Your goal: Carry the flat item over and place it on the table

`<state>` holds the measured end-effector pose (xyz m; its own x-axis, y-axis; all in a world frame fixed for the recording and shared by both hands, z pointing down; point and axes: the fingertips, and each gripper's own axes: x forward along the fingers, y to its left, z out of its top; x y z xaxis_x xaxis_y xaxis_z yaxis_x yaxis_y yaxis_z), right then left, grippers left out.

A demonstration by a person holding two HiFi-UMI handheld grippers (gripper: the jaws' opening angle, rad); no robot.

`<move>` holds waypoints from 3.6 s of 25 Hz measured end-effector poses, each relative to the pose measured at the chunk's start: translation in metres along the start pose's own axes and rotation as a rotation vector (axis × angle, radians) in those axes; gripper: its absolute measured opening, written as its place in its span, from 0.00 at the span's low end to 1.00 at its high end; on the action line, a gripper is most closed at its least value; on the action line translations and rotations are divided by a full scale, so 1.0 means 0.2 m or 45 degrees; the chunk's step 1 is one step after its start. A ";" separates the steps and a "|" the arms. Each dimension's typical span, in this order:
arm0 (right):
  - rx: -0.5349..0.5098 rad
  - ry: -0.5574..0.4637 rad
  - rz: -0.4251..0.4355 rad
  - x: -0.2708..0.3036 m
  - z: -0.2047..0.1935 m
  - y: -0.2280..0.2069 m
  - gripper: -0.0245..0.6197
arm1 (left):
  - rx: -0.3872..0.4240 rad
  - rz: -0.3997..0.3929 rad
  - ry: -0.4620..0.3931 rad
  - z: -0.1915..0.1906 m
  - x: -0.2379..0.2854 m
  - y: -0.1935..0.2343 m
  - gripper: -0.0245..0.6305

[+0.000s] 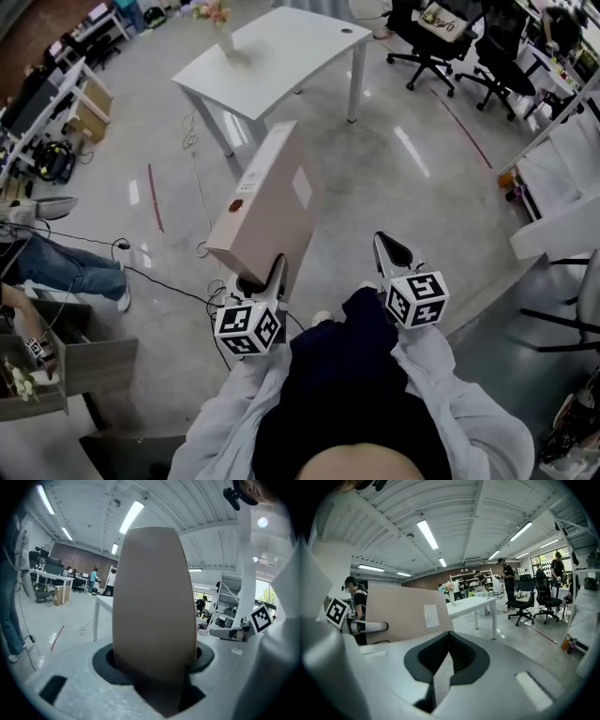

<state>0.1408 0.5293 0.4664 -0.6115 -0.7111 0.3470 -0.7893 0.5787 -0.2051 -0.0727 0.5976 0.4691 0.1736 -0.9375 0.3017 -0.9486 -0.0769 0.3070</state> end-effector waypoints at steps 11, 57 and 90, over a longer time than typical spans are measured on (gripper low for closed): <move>0.039 0.019 -0.011 0.15 0.04 -0.06 0.06 | 0.036 -0.003 0.027 0.04 0.18 0.08 0.45; 0.007 0.001 0.085 2.18 1.17 -1.42 0.06 | -0.050 -0.005 -0.022 1.03 2.69 0.36 0.45; -0.164 0.092 0.431 4.08 2.00 -1.97 0.06 | -1.432 -0.119 -0.583 1.70 4.34 1.11 0.45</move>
<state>-0.0696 -0.4386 0.4645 -0.8279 -0.4431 0.3439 -0.5265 0.8252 -0.2043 -0.2222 -0.3483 0.4929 -0.0955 -0.9946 -0.0402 -0.1396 -0.0266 0.9899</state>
